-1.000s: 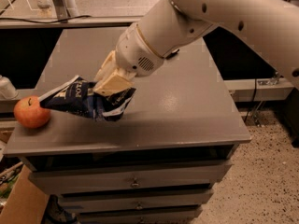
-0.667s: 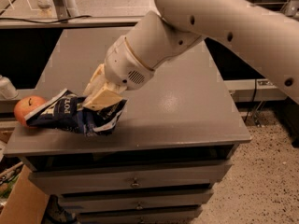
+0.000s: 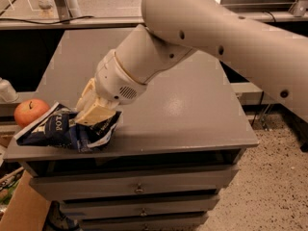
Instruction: Move blue chip bag near apple
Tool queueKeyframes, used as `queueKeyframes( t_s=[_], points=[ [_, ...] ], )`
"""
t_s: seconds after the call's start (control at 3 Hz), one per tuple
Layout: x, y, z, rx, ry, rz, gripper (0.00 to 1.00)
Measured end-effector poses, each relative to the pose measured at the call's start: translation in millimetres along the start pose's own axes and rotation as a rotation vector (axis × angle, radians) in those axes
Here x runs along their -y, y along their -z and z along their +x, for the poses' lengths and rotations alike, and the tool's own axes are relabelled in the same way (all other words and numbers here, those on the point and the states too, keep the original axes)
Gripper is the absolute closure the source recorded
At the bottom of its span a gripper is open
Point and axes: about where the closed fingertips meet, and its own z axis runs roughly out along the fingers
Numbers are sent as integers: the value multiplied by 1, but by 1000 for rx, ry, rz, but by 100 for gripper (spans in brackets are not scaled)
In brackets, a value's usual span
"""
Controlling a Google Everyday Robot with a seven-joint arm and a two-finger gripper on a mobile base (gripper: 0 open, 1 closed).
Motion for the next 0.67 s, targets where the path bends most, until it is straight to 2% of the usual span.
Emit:
queueKeyframes(
  t_s=[0.67],
  points=[
    [12,-7,8,0,35,39,100]
  ],
)
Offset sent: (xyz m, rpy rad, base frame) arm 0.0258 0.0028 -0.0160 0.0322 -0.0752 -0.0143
